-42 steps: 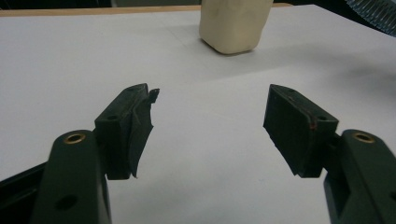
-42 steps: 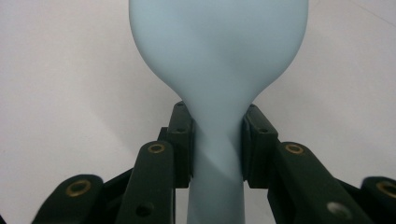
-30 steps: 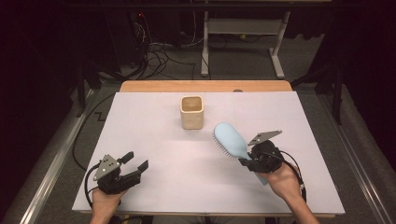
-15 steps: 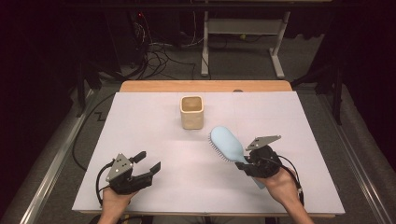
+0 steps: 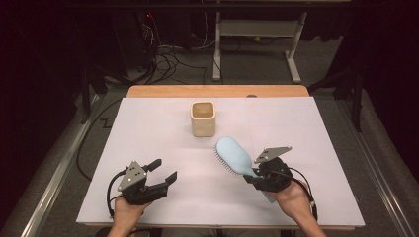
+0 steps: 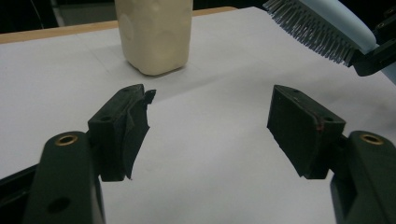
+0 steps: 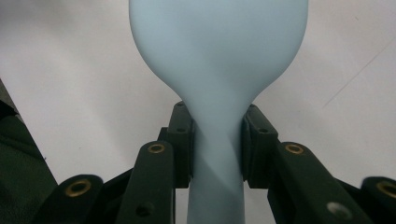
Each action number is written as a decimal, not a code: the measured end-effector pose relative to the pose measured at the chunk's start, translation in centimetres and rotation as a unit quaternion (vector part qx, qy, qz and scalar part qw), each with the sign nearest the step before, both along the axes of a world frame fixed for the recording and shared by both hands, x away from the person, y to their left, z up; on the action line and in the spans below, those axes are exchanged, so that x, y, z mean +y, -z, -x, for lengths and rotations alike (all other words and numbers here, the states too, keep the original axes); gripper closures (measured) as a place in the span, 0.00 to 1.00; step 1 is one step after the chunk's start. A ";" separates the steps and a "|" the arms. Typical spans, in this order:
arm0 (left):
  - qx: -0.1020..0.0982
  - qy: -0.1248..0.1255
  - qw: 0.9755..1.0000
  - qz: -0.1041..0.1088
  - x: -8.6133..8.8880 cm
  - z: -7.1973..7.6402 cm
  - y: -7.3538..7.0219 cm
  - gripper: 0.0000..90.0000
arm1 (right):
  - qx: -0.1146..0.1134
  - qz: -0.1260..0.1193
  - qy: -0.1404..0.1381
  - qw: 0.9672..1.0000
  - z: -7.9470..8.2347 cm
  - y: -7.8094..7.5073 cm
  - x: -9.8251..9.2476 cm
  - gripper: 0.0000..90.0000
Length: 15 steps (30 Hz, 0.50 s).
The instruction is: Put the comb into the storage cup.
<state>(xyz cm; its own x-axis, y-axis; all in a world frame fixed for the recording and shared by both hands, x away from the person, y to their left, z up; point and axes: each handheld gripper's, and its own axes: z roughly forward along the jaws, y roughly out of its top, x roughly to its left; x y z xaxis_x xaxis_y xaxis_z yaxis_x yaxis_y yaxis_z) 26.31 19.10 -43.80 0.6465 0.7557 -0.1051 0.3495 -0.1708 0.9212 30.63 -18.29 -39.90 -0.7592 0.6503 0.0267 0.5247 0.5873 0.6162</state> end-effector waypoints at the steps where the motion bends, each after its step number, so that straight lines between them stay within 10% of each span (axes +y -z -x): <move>1: 0.000 0.002 1.000 0.000 -0.1 0.0 0.0 0.33 | 0.000 0.000 -0.001 1.000 0.0 0.0 0.1 0.78; 15: 0.009 0.030 0.999 0.004 -2.1 -0.5 -0.5 0.32 | -0.002 -0.010 -0.010 1.000 0.3 0.2 0.5 0.78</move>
<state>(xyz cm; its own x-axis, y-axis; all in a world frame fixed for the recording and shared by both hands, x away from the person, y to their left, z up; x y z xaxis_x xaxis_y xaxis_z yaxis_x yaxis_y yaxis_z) 26.79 17.04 -43.30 0.6891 0.7139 -0.1242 0.3560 -0.1843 0.9161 30.33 -17.81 -40.06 -0.7719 0.6346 0.0375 0.5112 0.5847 0.6299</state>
